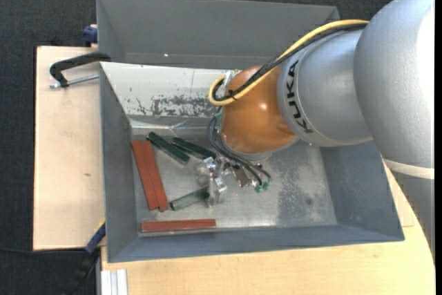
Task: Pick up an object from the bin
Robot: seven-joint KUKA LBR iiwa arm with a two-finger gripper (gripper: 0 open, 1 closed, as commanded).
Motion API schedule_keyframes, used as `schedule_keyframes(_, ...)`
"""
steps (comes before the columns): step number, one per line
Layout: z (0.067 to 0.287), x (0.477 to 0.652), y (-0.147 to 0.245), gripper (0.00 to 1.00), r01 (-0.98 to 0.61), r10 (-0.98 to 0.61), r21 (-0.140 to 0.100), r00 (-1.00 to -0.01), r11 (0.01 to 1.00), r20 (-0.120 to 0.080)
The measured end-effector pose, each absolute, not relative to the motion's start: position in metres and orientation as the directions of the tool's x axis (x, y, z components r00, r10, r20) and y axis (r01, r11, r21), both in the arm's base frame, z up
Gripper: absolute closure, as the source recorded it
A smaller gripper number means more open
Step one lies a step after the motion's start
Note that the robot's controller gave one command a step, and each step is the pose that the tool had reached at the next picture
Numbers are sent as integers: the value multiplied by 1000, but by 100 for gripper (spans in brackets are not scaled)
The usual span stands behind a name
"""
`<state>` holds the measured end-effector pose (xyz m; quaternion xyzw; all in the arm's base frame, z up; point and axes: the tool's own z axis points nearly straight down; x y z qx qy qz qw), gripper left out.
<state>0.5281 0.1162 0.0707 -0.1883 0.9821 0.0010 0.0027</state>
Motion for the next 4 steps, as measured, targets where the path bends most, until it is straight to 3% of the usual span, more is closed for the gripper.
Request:
schedule_keyframes(1,71,528,116,100,-370,-370,1,-929,929,-6)
schedule_keyframes(2,196,532,113,100,-414,-414,0,-910,910,-6)
schedule_keyframes(3,196,532,113,100,-415,-415,0,-910,910,-6)
schedule_keyframes(4,299,537,53,100,-762,-762,-5,-648,648,-7)
